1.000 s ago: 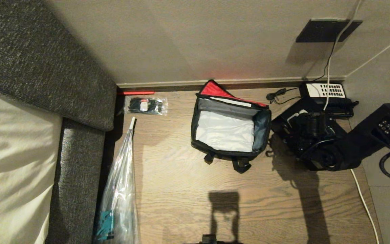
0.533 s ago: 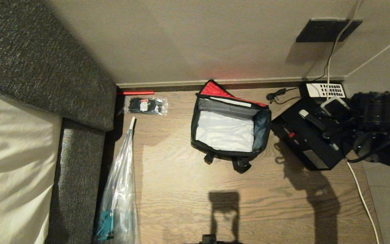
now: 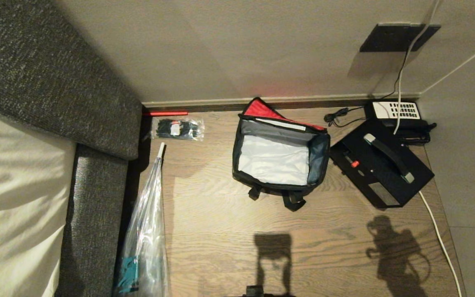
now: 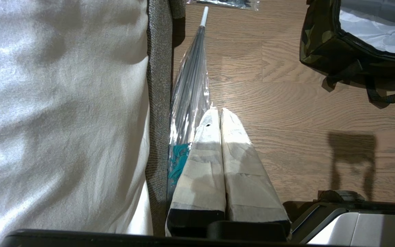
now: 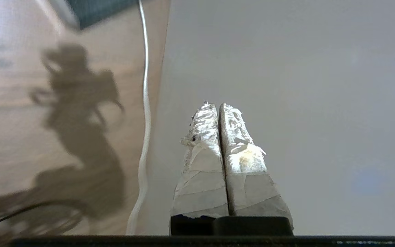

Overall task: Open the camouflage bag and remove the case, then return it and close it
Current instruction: Grip the handle again

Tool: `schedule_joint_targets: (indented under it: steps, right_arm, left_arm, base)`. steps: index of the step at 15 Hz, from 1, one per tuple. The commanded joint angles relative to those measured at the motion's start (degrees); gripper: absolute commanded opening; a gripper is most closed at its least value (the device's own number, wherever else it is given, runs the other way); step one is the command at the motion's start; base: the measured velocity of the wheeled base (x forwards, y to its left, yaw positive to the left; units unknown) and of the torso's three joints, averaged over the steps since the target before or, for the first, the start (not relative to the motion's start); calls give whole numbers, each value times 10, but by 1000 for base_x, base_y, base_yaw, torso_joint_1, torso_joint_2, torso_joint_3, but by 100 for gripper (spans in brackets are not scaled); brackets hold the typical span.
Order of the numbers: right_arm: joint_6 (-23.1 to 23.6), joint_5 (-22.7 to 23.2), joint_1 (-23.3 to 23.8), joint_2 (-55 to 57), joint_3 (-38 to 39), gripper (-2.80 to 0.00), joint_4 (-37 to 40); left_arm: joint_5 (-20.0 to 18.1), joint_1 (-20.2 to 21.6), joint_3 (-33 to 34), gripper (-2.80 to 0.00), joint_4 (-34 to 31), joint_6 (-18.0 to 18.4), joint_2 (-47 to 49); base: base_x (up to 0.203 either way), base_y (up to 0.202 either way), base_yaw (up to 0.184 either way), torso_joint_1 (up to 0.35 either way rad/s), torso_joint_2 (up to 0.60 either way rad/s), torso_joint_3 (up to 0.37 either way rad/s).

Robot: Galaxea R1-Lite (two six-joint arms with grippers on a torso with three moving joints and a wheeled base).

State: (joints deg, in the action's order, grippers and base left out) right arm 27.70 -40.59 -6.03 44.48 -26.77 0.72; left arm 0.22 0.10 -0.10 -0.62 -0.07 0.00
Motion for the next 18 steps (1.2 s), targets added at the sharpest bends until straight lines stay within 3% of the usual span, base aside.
schedule_joint_targets:
  steps: [1,2,4,7,8,18]
  right_arm:
    - [-71,15,23,-187,93,-280,38]
    - [-108,52,37,-232,126,-280,49]
    - [-160,193,63,-302,183,-280,59]
    - [-228,371,75,-341,246,-280,4]
    - [-249,408,75,-350,266,-280,-18]
    - [-293,402,62,-461,276,-280,-25]
  left_arm:
    - [1,0,0,-280,0,0,0]
    - [0,0,0,-280,0,0,0]
    - [0,0,0,-280,0,0,0]
    - [0,0,0,-280,0,0,0]
    - [0,0,0,-280,0,0,0]
    - [0,0,0,-280,0,0,0]
  base:
    - [0,0,0,0,0,0]
    - [0,0,0,0,0,0]
    - [0,0,0,0,0,0]
    - [0,0,0,0,0,0]
    - [0,0,0,0,0,0]
    - [0,0,0,0,0,0]
